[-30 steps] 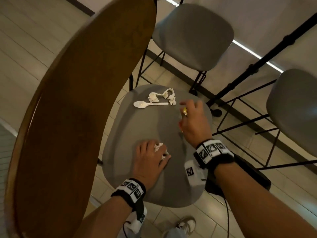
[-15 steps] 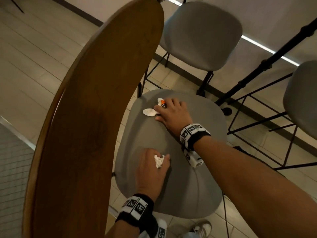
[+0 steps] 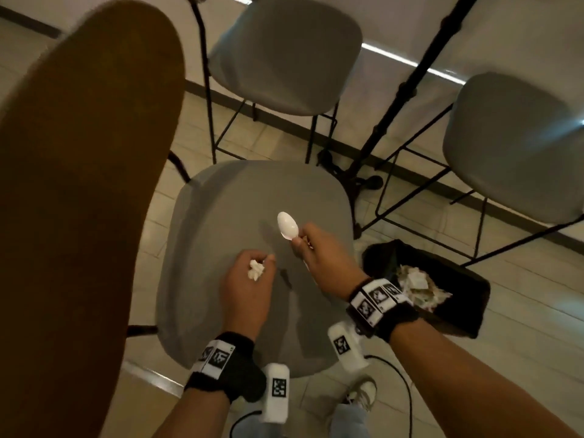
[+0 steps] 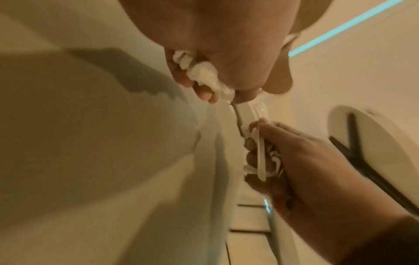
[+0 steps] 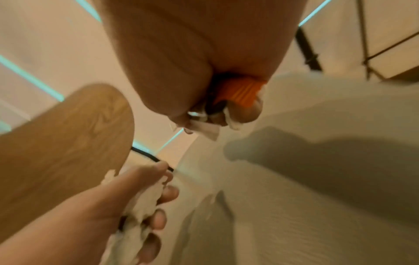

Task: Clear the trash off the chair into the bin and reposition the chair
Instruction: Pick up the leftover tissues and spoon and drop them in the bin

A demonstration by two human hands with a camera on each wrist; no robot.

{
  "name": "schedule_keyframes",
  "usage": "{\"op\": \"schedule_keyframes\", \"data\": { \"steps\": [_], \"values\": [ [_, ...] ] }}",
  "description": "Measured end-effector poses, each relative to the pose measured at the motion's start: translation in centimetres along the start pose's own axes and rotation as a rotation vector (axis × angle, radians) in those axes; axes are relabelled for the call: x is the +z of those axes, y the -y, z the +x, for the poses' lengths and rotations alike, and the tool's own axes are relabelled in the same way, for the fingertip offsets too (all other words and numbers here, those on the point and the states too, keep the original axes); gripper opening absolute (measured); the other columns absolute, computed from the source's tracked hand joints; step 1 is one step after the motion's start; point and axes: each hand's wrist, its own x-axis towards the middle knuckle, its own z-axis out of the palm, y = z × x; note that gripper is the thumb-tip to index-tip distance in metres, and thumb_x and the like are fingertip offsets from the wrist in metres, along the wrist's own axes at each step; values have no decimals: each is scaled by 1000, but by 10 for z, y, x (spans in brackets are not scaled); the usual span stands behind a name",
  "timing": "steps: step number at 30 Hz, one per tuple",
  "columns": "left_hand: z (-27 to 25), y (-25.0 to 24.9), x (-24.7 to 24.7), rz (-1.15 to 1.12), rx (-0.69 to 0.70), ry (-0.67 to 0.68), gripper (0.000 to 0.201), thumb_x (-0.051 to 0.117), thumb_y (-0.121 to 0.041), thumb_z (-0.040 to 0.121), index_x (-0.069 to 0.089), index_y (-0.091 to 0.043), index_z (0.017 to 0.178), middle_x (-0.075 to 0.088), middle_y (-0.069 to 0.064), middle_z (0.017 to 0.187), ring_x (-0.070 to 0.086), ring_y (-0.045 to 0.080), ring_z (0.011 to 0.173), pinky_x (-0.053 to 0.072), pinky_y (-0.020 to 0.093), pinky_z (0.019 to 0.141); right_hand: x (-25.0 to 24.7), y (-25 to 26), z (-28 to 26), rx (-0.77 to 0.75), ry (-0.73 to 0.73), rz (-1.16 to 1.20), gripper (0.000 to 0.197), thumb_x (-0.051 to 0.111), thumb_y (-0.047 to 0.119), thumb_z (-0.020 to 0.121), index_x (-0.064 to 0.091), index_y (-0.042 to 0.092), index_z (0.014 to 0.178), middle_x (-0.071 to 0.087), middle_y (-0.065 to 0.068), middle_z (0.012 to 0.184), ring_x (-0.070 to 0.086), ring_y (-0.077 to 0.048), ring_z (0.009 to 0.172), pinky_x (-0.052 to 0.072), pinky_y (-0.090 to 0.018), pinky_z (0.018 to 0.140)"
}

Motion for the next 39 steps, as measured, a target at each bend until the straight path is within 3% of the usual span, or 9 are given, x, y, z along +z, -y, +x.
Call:
{"op": "schedule_keyframes", "data": {
  "steps": [6,10,13,17,21,25,30,34,39],
  "values": [
    [-62,-72,135,17,131,489,33,71,-40,98,65,-15,78,63,1,66,54,12,58,44,20,57,-97,-123,-116,284,-169,59,18,49,34,105,57,18,101,65,-3,90,62,-18,78,49,-35,68],
    [-108,-83,264,135,97,813,46,71,-50,96,57,-16,69,56,0,62,50,10,58,42,24,59,-139,-255,-168,491,-217,30,14,51,32,103,57,19,100,63,-1,89,61,-21,78,55,-44,74],
    [-117,-46,372,305,-55,955,49,71,-64,87,68,-15,92,73,5,88,68,17,82,52,37,73,-154,-359,-187,628,-137,33,19,53,29,102,59,13,110,68,-12,97,65,-32,88,55,-43,79],
    [-96,37,513,330,-479,930,72,72,-53,93,58,-5,143,74,15,102,71,31,86,51,31,66,-152,-503,-192,730,19,6,26,53,34,100,58,14,116,69,-16,101,67,-37,92,57,-44,82],
    [-70,130,634,119,-786,731,150,83,-90,46,29,-19,166,47,9,165,54,42,142,49,46,106,-133,-625,-187,807,65,21,29,53,30,102,59,10,121,69,-18,110,66,-40,102,51,-35,79],
    [-66,171,692,69,-855,667,120,58,-93,73,25,-27,168,38,9,168,43,43,149,40,59,121,-109,-693,-183,884,43,121,25,54,35,102,55,11,108,61,-8,80,63,-32,76,42,-29,57],
    [-82,179,692,183,-626,849,85,47,-70,98,25,-27,167,32,6,172,38,34,155,33,51,126,-88,-727,-174,1009,-131,312,38,55,48,97,56,23,126,64,-20,115,63,-37,93,48,-33,69],
    [-92,196,680,544,-243,978,71,61,-49,99,37,-20,160,55,13,157,53,34,142,44,45,118,-92,-734,-159,1089,-328,496,67,53,57,97,32,36,157,33,-22,154,53,-43,119,48,-44,96],
    [-98,187,661,712,66,1028,84,60,-55,97,26,-22,166,47,9,164,48,34,148,42,55,120,-93,-729,-158,1085,-387,667,88,61,75,80,14,59,154,2,-8,173,12,-36,157,23,-60,123]
  ]
}}
